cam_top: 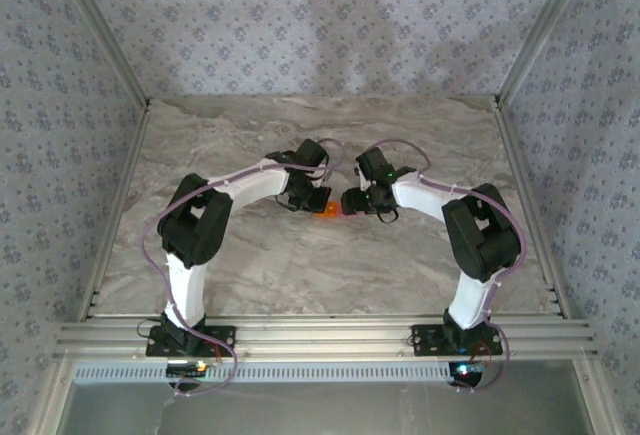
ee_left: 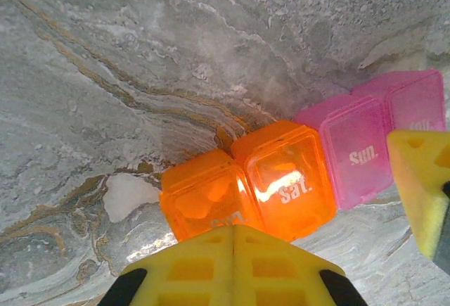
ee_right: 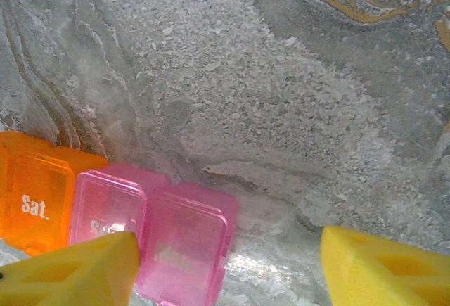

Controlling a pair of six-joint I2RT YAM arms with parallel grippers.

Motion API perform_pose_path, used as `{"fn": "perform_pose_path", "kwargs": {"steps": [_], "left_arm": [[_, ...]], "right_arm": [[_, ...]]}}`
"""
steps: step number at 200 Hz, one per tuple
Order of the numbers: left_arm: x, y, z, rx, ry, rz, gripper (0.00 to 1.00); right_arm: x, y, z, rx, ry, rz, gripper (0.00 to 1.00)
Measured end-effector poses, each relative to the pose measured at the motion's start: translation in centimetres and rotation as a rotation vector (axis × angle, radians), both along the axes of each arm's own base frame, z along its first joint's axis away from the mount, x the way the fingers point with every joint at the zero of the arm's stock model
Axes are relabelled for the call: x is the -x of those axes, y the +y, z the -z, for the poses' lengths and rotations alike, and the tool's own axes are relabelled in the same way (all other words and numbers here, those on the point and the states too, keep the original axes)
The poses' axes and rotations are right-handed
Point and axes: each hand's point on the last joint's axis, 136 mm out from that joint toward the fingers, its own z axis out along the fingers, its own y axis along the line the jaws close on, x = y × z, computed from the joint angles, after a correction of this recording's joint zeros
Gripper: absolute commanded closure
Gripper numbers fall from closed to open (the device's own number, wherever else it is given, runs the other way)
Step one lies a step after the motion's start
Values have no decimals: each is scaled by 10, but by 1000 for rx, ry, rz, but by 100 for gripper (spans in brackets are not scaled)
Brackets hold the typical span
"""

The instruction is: Sort the pills into containers

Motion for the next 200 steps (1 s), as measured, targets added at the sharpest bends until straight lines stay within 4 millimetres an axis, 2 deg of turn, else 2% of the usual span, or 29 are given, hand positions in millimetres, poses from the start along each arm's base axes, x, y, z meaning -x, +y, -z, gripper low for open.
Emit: {"fn": "perform_pose_path", "kwargs": {"steps": [83,116,132,157,181,189,194,200], "left_arm": [[-1,-1,-2,4,-7,4,100],[-6,0,-12,-1,-54,-1,82],[-12,0,-32,23,-117,-2,72],[-24,1,-87,89,-274,-23,55],[-32,11,-148,160,-462,-57,41],[-33,17,-163,178,-514,-75,33],[-33,22,-171,180,-548,-82,23],[-33,28,-178,185,-576,-97,19]], "right_arm": [[0,0,-1,-4,4,0,30],[0,0,-2,-4,18,0,30],[0,0,-4,-5,29,0,30],[-5,2,-16,-17,30,0,29],[-19,9,-42,-53,-12,-4,28],[-22,10,-53,-64,-29,-4,28],[-24,10,-61,-74,-43,-2,28],[-25,10,-70,-85,-58,-2,27]]}}
